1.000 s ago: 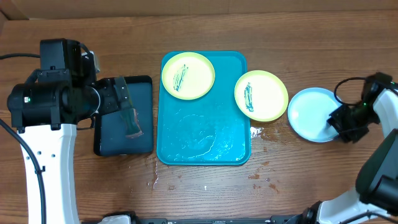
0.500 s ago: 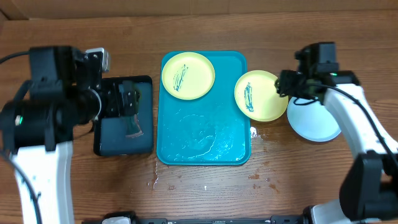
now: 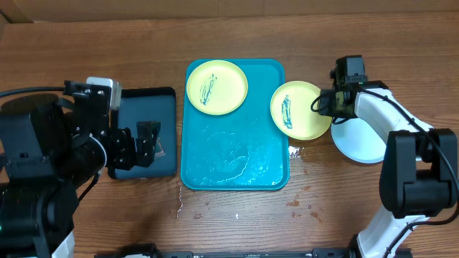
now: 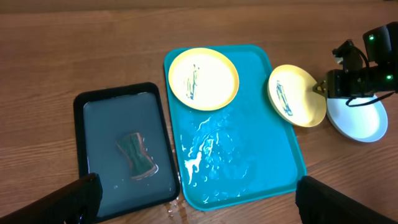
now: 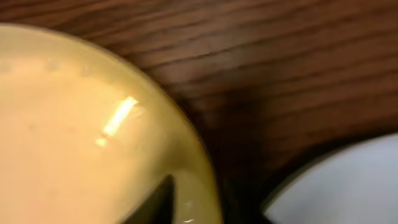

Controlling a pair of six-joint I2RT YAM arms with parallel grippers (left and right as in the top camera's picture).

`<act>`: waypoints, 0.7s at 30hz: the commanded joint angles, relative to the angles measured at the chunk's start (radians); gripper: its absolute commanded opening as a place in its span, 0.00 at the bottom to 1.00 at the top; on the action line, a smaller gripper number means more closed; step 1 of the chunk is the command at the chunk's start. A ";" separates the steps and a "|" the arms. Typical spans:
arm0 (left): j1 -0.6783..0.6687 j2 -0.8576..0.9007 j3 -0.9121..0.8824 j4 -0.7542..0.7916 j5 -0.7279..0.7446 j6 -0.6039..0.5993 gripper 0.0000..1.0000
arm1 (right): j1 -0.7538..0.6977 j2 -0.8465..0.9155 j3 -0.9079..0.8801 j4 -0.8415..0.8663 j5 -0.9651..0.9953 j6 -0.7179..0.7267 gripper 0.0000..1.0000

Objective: Clean dirty plates on tray and stack at the side

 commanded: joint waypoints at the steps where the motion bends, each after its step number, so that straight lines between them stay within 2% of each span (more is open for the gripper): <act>1: -0.006 0.015 0.015 -0.001 0.018 0.024 1.00 | -0.005 0.000 0.016 -0.022 -0.013 -0.005 0.04; 7: -0.006 0.029 0.015 -0.003 0.018 0.024 1.00 | -0.005 -0.073 0.056 -0.154 -0.085 -0.005 0.04; 12: -0.006 0.031 0.015 0.002 0.018 0.024 1.00 | 0.033 -0.164 0.097 -0.266 -0.243 -0.006 0.04; 16: -0.006 0.031 0.015 0.008 0.019 0.024 1.00 | 0.134 -0.189 0.096 -0.352 -0.286 -0.004 0.04; 21: -0.006 0.031 0.015 0.008 0.019 0.024 1.00 | 0.290 -0.187 0.053 -0.343 -0.282 0.046 0.04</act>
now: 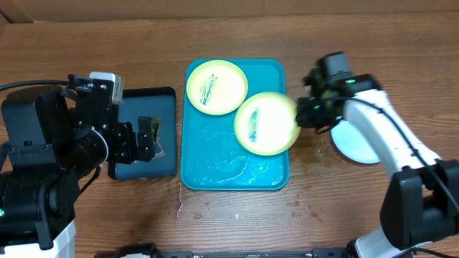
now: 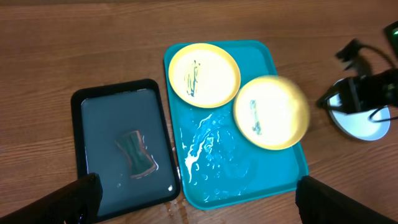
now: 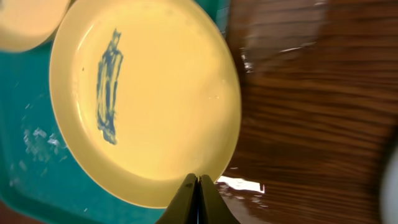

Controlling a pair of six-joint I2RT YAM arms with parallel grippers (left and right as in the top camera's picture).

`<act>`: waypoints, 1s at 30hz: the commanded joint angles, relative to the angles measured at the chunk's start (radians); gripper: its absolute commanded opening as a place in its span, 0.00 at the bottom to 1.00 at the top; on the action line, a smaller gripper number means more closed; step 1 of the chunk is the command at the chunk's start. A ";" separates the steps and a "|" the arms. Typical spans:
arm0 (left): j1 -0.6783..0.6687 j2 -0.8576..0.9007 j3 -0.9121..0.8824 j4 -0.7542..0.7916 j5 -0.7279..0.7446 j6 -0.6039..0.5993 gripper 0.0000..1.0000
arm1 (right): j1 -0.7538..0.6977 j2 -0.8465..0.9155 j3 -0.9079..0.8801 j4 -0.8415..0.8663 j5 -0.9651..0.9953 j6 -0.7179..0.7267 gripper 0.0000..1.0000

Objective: Clean dirty plates on tray and stack at the side

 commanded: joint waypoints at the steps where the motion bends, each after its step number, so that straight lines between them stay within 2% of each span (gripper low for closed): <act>1: -0.006 0.003 0.015 0.005 0.018 0.023 1.00 | 0.110 -0.005 -0.035 0.034 -0.032 0.065 0.04; 7: -0.006 0.003 0.015 0.002 0.019 0.022 1.00 | 0.242 0.000 -0.076 0.106 0.047 0.318 0.04; 10: -0.006 0.003 0.015 0.001 0.018 0.007 1.00 | 0.249 -0.001 -0.070 0.106 0.149 0.349 0.04; 12: -0.006 0.003 0.015 -0.001 0.019 0.007 1.00 | 0.210 -0.001 -0.055 0.100 0.197 0.349 0.12; 16: -0.006 0.005 0.015 -0.006 0.018 0.007 1.00 | 0.036 -0.002 -0.002 0.063 0.182 0.303 0.35; 18: -0.006 0.007 0.015 -0.007 0.018 0.007 1.00 | -0.126 -0.002 0.003 0.056 0.162 0.303 0.40; 22: -0.006 0.011 0.015 -0.008 0.018 0.007 1.00 | -0.391 0.001 0.003 0.061 0.143 0.296 0.41; 25: -0.006 0.014 0.015 -0.008 0.018 0.007 1.00 | -0.552 0.015 0.003 0.069 0.139 0.230 0.41; 30: -0.006 0.025 0.015 -0.013 0.018 0.007 1.00 | -0.713 0.060 -0.003 0.074 0.140 0.136 0.43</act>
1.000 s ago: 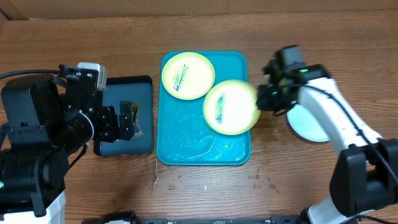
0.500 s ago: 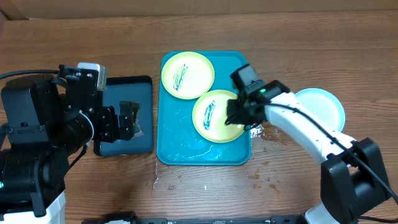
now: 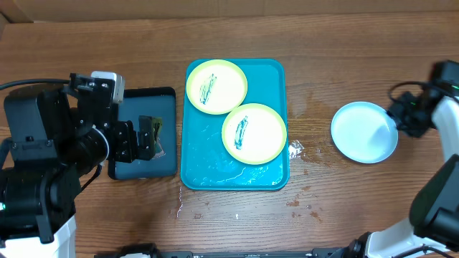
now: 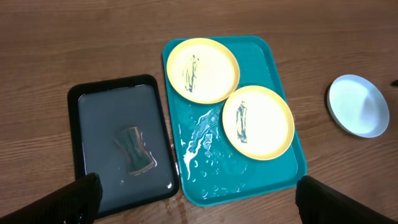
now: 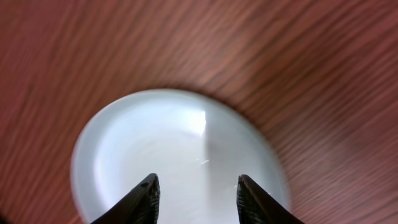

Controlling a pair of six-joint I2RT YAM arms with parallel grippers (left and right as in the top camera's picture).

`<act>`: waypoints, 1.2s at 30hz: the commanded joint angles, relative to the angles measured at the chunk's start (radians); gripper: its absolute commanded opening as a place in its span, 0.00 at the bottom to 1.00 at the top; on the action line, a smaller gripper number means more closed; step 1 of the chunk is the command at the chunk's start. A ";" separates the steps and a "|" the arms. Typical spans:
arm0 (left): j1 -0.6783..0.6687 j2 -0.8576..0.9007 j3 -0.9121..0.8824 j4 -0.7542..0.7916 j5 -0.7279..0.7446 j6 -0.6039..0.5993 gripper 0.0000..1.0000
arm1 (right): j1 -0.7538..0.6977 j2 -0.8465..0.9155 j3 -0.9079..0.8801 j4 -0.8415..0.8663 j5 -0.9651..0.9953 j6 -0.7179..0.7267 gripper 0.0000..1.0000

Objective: Clean dirty plates on tray and stack at the side

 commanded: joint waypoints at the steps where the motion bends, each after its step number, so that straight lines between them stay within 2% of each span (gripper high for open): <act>1: -0.006 0.013 0.015 -0.003 0.015 0.008 1.00 | -0.057 0.039 0.009 0.006 -0.006 -0.090 0.43; 10: -0.006 0.032 0.015 -0.027 0.015 0.008 1.00 | -0.023 0.080 -0.100 0.074 -0.005 -0.101 0.41; 13: -0.006 0.034 0.015 -0.037 0.015 0.008 1.00 | 0.001 0.085 -0.156 0.106 -0.005 -0.101 0.34; 16: -0.006 0.034 0.015 -0.038 0.015 0.009 1.00 | 0.021 0.085 -0.171 0.092 -0.040 -0.095 0.14; 20: -0.006 0.034 0.015 -0.033 0.015 0.008 1.00 | 0.068 0.085 -0.170 0.061 -0.132 -0.102 0.04; 30: -0.006 0.034 0.015 -0.031 0.015 0.008 1.00 | 0.322 0.085 -0.171 0.028 -0.113 -0.097 0.04; 36: -0.006 0.034 0.015 -0.034 0.015 0.008 1.00 | 0.417 0.085 -0.171 0.069 -0.126 -0.095 0.04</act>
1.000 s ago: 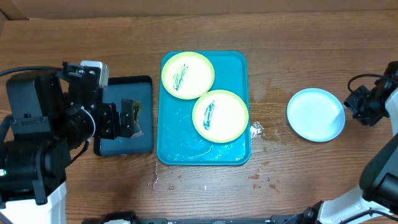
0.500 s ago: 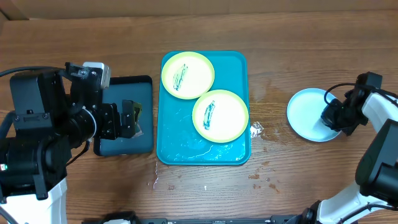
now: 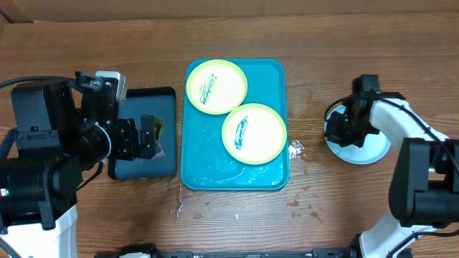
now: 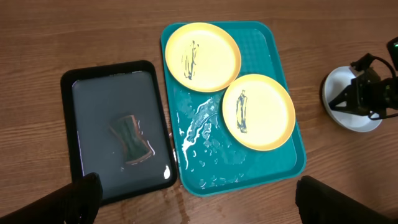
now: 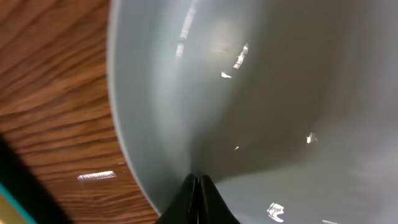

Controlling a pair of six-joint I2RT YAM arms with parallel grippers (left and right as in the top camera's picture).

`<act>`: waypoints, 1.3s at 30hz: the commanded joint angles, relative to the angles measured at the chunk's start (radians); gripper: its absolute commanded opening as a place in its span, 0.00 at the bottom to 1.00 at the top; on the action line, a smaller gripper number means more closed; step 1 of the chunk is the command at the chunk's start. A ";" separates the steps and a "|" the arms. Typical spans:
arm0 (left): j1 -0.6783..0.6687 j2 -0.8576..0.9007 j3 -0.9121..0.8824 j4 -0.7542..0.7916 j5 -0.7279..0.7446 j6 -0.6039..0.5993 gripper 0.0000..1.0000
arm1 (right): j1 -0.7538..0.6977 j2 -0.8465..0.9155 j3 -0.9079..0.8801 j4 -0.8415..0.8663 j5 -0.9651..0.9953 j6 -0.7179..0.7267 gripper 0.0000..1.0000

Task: Clean dirty plates on tray and stack at the side
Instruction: 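Move the right gripper to the yellow plate rim and grip it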

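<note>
Two yellow plates smeared with blue-green lie on the teal tray (image 3: 272, 72): one at the far end (image 3: 216, 86), the other (image 3: 254, 133) nearer and to the right. A white plate (image 3: 369, 147) sits on the table to the right of the tray. My right gripper (image 3: 337, 130) is at that plate's left rim, fingers pressed together on it (image 5: 199, 180). My left gripper (image 4: 199, 193) hangs high and wide open over the table's left side, with nothing between its fingers (image 4: 74, 199).
A black tray (image 4: 68, 124) of water lies left of the teal tray, with a dark sponge (image 4: 132, 140) in it. Water is pooled on the teal tray's floor, and drops wet the wood at its near and right edges (image 3: 295, 150).
My right gripper was open above the white plate's right side; it is now shut at the plate's left rim, and the plate sits slightly nearer the tray. The left wrist view has shifted a little.
My right gripper first held a smeared yellow plate off the tray's right edge, beside the white plate. Then it held that plate over the tray. Later the plate lay on the tray and the gripper was open over the white plate, which it now grips.
</note>
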 commanded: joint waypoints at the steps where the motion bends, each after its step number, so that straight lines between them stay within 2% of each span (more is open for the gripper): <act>1: -0.006 0.003 0.015 -0.003 0.015 0.008 1.00 | 0.044 0.001 0.000 0.023 -0.017 0.001 0.04; 10: -0.006 0.003 0.015 -0.003 0.015 0.008 1.00 | 0.151 0.001 0.000 0.100 -0.156 -0.093 0.06; 14: -0.006 0.003 0.015 -0.004 0.015 0.008 1.00 | 0.186 -0.004 0.030 0.091 -0.136 -0.096 0.22; 21: -0.006 0.003 0.015 -0.003 0.022 0.005 1.00 | 0.247 -0.065 0.067 0.092 -0.091 -0.108 0.39; 28: -0.006 0.003 0.015 -0.002 0.026 0.005 1.00 | 0.283 -0.065 0.065 0.083 -0.092 -0.106 0.38; 32: -0.006 0.003 0.015 0.001 0.026 0.005 1.00 | 0.324 -0.065 0.065 0.090 -0.082 -0.106 0.20; 33: -0.006 0.003 0.015 0.001 0.026 0.005 1.00 | 0.335 -0.065 0.065 0.092 -0.061 -0.097 0.20; 36: -0.006 0.003 0.015 0.000 0.026 0.005 1.00 | 0.368 -0.065 0.061 0.097 0.060 -0.023 0.29; 39: -0.006 0.003 0.015 0.000 0.026 0.005 1.00 | 0.394 -0.065 0.048 0.119 0.124 -0.008 0.30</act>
